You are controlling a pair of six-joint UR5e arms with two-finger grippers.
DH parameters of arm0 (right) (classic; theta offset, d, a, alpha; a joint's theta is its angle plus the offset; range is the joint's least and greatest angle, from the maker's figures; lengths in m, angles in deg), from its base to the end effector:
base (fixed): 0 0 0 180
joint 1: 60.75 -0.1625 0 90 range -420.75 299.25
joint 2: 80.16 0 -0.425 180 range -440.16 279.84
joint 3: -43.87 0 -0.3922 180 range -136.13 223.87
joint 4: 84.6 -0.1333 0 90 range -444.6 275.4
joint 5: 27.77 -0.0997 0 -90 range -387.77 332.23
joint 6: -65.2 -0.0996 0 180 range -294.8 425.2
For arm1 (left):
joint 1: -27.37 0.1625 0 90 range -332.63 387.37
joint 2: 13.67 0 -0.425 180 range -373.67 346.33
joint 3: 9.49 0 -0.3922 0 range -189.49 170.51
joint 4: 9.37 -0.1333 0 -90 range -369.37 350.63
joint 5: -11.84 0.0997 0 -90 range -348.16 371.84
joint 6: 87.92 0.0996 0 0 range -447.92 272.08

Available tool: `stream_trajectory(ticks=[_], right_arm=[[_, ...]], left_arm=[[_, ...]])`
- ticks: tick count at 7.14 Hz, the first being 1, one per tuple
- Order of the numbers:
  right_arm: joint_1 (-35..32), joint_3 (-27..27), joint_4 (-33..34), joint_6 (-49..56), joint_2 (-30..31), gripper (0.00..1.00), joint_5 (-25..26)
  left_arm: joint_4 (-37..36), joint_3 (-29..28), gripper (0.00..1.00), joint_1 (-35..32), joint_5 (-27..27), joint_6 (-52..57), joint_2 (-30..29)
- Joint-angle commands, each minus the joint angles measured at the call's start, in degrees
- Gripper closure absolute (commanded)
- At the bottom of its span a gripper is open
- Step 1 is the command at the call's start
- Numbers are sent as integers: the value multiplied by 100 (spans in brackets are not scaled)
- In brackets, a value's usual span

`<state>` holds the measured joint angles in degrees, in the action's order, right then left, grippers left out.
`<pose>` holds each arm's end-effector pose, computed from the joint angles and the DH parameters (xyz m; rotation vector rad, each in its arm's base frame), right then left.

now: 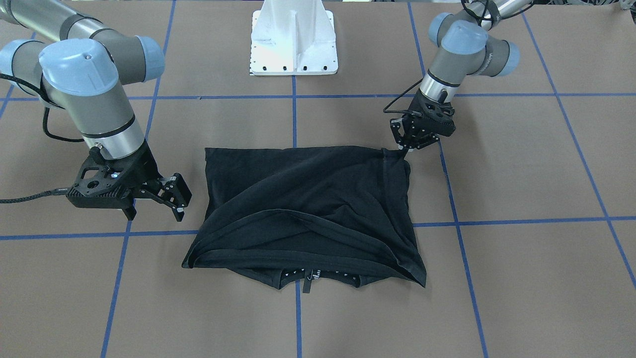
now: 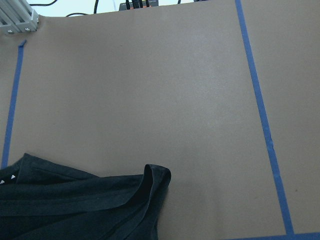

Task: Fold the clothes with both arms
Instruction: 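Grasp the shirt's side with the left gripper and drag it farther from the robot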

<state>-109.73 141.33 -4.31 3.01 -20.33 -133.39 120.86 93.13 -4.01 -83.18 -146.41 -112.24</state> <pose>-0.3543 -0.5696 0.2821 0.3091 -0.8045 0.2338 0.4165 -0.4000 0.4009 0.4914 0.9552 0.0490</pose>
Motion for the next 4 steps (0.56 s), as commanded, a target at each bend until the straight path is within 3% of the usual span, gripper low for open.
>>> stream_trajectory(ticks=[1,2,4], right_arm=[[20,-17,-5,-4,-7,0,15],[38,-17,-5,-4,-15,0,15],[116,-8,-5,-30,-24,0,33]], left_arm=[[30,-660,100,-979,-8,1158,-83],[21,-1317,100,-1393,-8,1451,-623],[413,-3273,100,-1817,-8,1681,-2098]])
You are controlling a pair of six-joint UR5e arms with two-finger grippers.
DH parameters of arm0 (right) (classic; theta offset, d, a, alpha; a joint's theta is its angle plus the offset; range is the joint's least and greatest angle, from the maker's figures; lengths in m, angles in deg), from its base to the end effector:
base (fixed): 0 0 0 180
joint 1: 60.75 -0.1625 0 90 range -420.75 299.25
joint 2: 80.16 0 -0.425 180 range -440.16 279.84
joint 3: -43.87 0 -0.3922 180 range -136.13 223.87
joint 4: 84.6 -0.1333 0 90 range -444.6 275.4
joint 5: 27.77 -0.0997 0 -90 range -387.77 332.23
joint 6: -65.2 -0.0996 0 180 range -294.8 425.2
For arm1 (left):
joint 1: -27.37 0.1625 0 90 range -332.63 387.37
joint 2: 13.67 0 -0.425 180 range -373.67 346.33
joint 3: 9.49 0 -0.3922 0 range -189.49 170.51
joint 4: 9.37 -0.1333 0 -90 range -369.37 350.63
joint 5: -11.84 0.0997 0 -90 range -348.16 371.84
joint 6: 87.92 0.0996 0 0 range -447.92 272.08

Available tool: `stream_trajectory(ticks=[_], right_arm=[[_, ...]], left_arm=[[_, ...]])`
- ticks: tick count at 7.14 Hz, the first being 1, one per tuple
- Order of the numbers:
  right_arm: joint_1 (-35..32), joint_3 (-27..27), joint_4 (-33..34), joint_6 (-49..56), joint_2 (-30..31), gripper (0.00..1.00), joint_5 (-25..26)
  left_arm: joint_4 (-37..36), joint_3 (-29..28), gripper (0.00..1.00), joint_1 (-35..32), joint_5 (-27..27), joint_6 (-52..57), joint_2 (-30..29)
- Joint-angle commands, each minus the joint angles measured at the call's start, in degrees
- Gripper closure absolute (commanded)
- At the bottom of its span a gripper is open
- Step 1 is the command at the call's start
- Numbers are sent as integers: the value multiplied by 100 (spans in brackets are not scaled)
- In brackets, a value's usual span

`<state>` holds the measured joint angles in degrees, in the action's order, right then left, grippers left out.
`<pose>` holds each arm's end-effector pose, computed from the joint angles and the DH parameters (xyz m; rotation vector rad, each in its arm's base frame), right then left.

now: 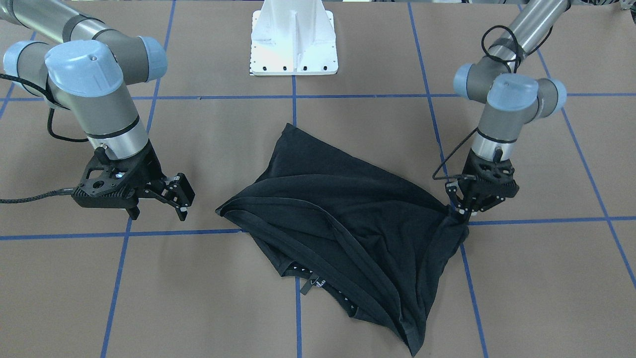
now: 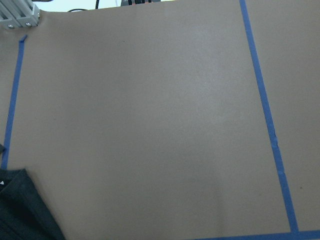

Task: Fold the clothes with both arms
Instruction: 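Grasp the shirt's side with the left gripper and drag it farther from the robot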

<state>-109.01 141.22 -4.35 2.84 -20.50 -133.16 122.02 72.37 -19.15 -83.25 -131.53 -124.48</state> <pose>-0.3618 -0.5660 0.2810 0.3070 -0.8059 0.2262 0.3724 -0.5736 0.4513 0.6268 0.7091 0.0398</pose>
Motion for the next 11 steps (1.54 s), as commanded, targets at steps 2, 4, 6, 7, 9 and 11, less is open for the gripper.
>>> stream_trajectory(ticks=[2,4,6,7,9,11], right_arm=[[45,47,0,-39,-7,0,10],[114,13,-18,-65,-51,0,10],[360,-484,-53,-475,-592,0,45],[526,-1219,-123,-940,-1292,0,376],[835,-2678,-1041,-1837,-2218,2,739],[1054,-3395,-1553,-2043,-2547,7,1212]], left_arm=[[800,-2696,100,-637,-9,466,-1897],[870,-2667,1,-1199,-664,1509,-1815],[1240,-1914,0,-1298,-1026,1557,-1183],[1292,-1667,0,-1359,-1385,1549,-954],[1292,-1287,0,-1351,-1398,1470,-627],[1310,-1208,0,-1360,-1398,1461,-540]])
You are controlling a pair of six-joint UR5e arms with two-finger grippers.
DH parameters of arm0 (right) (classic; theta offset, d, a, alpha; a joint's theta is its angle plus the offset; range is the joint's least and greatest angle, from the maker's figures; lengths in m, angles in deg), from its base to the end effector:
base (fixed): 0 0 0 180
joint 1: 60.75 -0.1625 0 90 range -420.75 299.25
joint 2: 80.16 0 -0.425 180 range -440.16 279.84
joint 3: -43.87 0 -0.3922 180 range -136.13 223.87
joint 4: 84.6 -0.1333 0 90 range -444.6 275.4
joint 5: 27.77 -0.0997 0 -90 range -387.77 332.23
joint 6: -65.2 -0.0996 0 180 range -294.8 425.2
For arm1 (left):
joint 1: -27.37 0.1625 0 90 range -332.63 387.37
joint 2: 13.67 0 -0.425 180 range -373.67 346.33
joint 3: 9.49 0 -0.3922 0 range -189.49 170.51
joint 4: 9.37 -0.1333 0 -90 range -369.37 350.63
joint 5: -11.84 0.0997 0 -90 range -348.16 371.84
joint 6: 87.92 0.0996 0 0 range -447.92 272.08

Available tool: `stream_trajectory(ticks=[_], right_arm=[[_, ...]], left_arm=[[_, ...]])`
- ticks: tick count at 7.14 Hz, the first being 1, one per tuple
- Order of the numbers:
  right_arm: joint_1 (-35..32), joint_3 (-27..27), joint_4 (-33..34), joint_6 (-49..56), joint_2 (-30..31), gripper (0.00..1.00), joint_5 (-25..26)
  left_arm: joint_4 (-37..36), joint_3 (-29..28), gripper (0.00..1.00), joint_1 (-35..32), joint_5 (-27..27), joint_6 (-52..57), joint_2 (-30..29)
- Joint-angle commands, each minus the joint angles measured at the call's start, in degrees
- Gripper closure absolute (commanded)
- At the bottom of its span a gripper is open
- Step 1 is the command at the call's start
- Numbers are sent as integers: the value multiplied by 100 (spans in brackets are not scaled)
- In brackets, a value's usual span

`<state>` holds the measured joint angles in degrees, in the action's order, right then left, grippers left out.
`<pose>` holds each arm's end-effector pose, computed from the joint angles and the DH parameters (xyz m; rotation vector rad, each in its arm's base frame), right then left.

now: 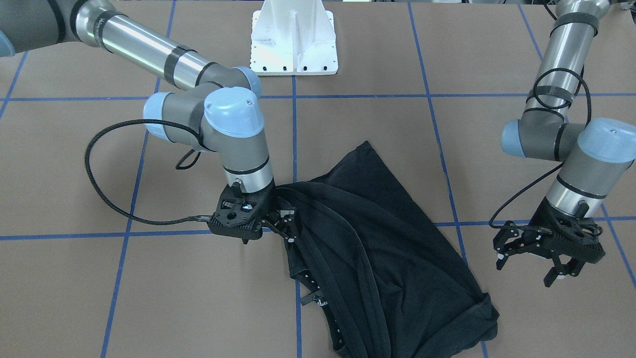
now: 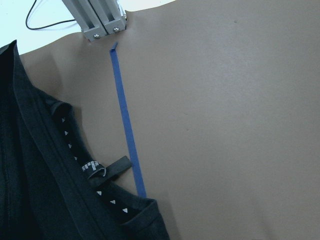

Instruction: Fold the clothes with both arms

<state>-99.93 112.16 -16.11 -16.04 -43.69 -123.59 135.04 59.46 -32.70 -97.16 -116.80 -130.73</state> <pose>-0.5532 -0.6098 0.1875 0.2944 -0.8960 0.4442 0.2691 -0.6695 0.4597 0.7627 0.7746 0.1913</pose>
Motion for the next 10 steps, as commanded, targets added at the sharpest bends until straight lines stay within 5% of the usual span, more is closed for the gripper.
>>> stream_trajectory(ticks=[1,4,10], right_arm=[[217,-857,-772,-155,-324,12,387],[411,-1561,-1467,-146,-431,23,748],[490,-1757,-1479,-129,-518,34,819]], left_arm=[[8,136,0,4,-7,-12,130],[8,145,0,13,-7,-320,131],[8,145,0,13,2,-320,166]])
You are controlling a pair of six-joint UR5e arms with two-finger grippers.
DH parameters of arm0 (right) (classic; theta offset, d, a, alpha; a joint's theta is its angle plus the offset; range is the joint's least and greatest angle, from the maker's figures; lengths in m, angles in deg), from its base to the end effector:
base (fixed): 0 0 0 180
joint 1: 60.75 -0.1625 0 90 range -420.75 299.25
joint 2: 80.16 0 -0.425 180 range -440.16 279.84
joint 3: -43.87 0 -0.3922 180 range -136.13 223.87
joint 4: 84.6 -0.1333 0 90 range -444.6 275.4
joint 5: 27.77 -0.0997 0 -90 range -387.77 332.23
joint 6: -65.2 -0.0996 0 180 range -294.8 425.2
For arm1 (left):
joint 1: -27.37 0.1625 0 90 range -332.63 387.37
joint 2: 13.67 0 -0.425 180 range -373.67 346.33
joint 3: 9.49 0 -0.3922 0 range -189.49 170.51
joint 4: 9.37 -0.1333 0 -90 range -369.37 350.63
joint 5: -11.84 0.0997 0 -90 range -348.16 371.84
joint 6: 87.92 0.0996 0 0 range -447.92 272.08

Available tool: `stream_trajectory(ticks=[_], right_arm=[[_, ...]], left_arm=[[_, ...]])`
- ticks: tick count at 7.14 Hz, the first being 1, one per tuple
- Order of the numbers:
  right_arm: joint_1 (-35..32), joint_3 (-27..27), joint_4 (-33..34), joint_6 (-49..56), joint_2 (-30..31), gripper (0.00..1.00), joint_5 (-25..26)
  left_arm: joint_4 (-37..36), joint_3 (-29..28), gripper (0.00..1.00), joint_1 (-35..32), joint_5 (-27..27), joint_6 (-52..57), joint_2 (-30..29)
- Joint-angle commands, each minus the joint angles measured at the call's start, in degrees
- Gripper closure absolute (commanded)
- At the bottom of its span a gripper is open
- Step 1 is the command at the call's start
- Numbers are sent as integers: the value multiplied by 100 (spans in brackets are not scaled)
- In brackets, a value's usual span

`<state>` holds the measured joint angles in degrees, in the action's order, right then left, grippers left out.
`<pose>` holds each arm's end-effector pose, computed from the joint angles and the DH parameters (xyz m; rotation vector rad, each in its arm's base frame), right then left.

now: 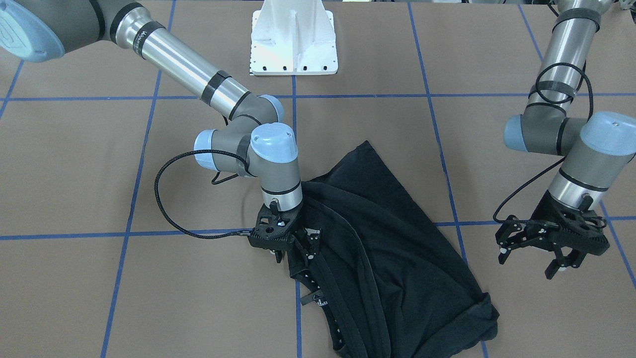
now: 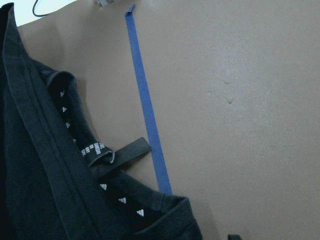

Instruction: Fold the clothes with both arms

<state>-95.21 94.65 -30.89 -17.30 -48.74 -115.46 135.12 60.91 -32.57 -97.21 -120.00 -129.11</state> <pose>-0.6406 -0.6061 0.2279 0.3860 -0.9019 0.4522 0.2653 -0.6597 0.4664 0.7375 0.7957 0.1433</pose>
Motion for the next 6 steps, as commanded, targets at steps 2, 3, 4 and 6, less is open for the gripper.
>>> stream_trajectory(ticks=[2,3,4,6], right_arm=[[45,-6,-1,-3,-22,46,50],[45,-6,-1,-3,-22,49,59],[45,-6,-1,-3,-22,51,59],[45,-6,26,84,-14,52,51]], left_arm=[[0,-9,0,0,-2,0,3],[9,0,0,0,-2,0,3],[9,-9,0,0,-2,0,3],[9,-9,0,0,-2,0,3]])
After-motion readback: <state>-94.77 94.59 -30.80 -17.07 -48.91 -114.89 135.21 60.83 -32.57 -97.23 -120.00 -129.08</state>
